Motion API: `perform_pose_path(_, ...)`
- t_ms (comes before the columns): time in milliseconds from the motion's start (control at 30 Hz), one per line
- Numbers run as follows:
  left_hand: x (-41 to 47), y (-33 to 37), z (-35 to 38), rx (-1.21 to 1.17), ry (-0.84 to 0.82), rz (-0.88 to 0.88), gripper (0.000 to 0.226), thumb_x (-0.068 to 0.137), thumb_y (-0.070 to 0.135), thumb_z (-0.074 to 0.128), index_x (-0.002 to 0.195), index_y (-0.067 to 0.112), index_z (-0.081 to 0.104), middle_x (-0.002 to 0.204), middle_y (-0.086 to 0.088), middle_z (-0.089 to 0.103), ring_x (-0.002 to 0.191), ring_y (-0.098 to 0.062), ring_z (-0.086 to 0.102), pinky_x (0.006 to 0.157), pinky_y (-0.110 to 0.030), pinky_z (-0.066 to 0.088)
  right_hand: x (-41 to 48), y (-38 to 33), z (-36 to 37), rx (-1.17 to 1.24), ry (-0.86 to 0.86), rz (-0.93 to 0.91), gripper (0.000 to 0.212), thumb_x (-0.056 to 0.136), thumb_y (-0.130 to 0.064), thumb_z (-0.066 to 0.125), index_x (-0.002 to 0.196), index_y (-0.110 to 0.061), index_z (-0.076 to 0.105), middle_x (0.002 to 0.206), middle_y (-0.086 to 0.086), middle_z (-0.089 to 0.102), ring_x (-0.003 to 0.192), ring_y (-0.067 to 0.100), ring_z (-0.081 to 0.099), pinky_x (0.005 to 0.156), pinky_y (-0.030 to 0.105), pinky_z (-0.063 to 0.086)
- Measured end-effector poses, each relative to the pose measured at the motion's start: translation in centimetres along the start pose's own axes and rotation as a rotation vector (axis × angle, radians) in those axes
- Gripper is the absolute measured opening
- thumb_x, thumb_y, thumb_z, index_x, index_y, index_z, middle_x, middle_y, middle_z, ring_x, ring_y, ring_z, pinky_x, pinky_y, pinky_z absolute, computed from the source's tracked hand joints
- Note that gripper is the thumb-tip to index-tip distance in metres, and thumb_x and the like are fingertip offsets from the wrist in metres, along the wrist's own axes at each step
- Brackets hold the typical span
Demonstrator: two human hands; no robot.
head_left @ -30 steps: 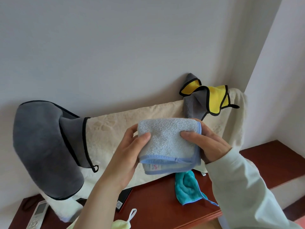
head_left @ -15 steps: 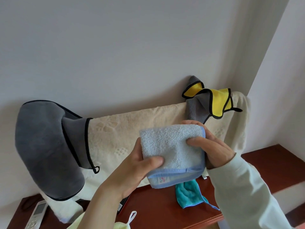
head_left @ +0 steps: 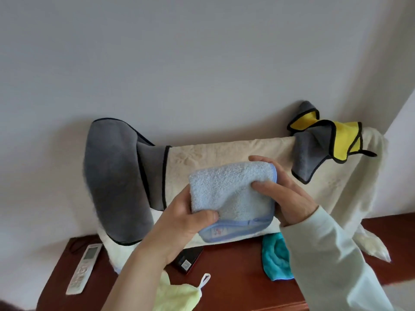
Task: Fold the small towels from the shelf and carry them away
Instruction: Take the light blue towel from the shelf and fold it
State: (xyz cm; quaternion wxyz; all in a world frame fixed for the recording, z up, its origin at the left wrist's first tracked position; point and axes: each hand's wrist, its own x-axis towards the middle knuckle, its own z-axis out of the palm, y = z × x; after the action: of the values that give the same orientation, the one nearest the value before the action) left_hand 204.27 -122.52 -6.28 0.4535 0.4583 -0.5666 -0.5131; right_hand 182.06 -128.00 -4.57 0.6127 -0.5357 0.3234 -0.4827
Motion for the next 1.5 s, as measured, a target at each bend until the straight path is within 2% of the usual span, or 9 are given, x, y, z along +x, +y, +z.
perform_pose_path(167, -2.8, 1.3, -4.0, -0.030, 0.114, 0.068, 0.049, 0.071, 0.018, 0.074, 0.118, 0.031, 0.067, 0.109, 0.002, 0.076, 0.108, -0.020, 0.073, 0.084, -0.032, 0.060, 0.5, 1.3, 4.7, 0.028, -0.068, 0.099, 0.044, 0.074, -0.021, 0.070, 0.118, -0.026, 0.065, 0.110, 0.001, 0.079, 0.104, 0.021, 0.075, 0.085, 0.034, 0.060)
perform_pose_path(400, -7.3, 2.5, -7.9, -0.097, 0.346, 0.108, 0.049, 0.065, 0.031, 0.078, 0.114, 0.037, 0.071, 0.118, -0.005, 0.075, 0.115, -0.027, 0.070, 0.093, -0.046, 0.056, 2.0, 2.3, 10.4, 0.048, -0.275, 0.231, 0.046, 0.069, -0.025, 0.071, 0.114, -0.022, 0.067, 0.096, 0.002, 0.081, 0.083, 0.021, 0.078, 0.057, 0.034, 0.062)
perform_pose_path(600, -12.2, 3.2, -10.0, -0.151, 0.541, 0.068, 0.037, 0.078, 0.018, 0.072, 0.111, 0.036, 0.073, 0.114, 0.000, 0.077, 0.109, -0.022, 0.074, 0.078, -0.032, 0.060, 3.6, 3.6, 16.0, 0.199, -0.471, 0.253, 0.056, 0.063, -0.022, 0.085, 0.116, -0.018, 0.069, 0.105, 0.006, 0.080, 0.092, 0.023, 0.078, 0.066, 0.032, 0.063)
perform_pose_path(833, -18.4, 3.8, -10.4, -0.210, 0.738, -0.010, 0.050, 0.084, 0.030, 0.066, 0.132, 0.041, 0.054, 0.121, 0.005, 0.075, 0.109, -0.025, 0.074, 0.079, -0.048, 0.064, 3.7, 5.9, 23.1, 0.302, -0.677, 0.331, 0.048, 0.070, -0.014, 0.076, 0.118, -0.013, 0.066, 0.106, 0.010, 0.079, 0.092, 0.024, 0.078, 0.069, 0.032, 0.063)
perform_pose_path(1033, -24.8, 3.7, -11.6, -0.202, 0.952, -0.051, 0.057, 0.077, 0.033, 0.067, 0.133, 0.036, 0.053, 0.098, 0.005, 0.079, 0.089, -0.021, 0.079, 0.062, -0.037, 0.064, 1.9, 7.9, 30.1, 0.310, -0.839, 0.411, 0.097, 0.044, -0.029, 0.102, 0.130, -0.006, 0.063, 0.116, 0.016, 0.076, 0.102, 0.031, 0.075, 0.077, 0.036, 0.063)
perform_pose_path(1167, -30.2, 3.2, -13.3, -0.176, 1.081, -0.073, 0.068, 0.073, 0.041, 0.072, 0.138, 0.032, 0.052, 0.123, -0.006, 0.070, 0.102, -0.023, 0.076, 0.067, -0.038, 0.064, -0.1, 9.1, 35.8, 0.302, -0.962, 0.447, 0.107, 0.034, -0.038, 0.104, 0.130, -0.012, 0.063, 0.119, 0.013, 0.075, 0.105, 0.032, 0.074, 0.079, 0.038, 0.063)
perform_pose_path(1300, -36.4, 2.8, -15.5, -0.156, 1.207, -0.043, 0.060, 0.079, 0.037, 0.074, 0.136, 0.028, 0.055, 0.127, -0.009, 0.067, 0.110, -0.026, 0.073, 0.075, -0.041, 0.063, -2.9, 9.8, 42.0, 0.283, -1.061, 0.484, 0.099, 0.030, -0.038, 0.104, 0.120, -0.019, 0.068, 0.111, 0.008, 0.078, 0.099, 0.026, 0.076, 0.074, 0.035, 0.063)
perform_pose_path(1433, -43.9, 2.7, -18.1, -0.178, 1.321, 0.025, 0.057, 0.081, 0.031, 0.083, 0.132, 0.026, 0.060, 0.122, -0.004, 0.072, 0.111, -0.028, 0.073, 0.081, -0.039, 0.061, -7.0, 10.5, 49.8, 0.261, -1.184, 0.492, 0.059, 0.067, -0.012, 0.090, 0.119, -0.017, 0.064, 0.099, 0.002, 0.081, 0.090, 0.020, 0.078, 0.072, 0.033, 0.064)
perform_pose_path(1500, -48.1, 2.7, -19.8, -0.193, 1.380, 0.055, 0.065, 0.075, 0.031, 0.087, 0.133, 0.023, 0.060, 0.123, -0.005, 0.073, 0.114, -0.028, 0.071, 0.086, -0.039, 0.061, -9.5, 11.2, 54.0, 0.253, -1.245, 0.496, 0.077, 0.051, -0.021, 0.098, 0.120, -0.018, 0.063, 0.101, 0.003, 0.080, 0.091, 0.020, 0.078, 0.070, 0.032, 0.064)
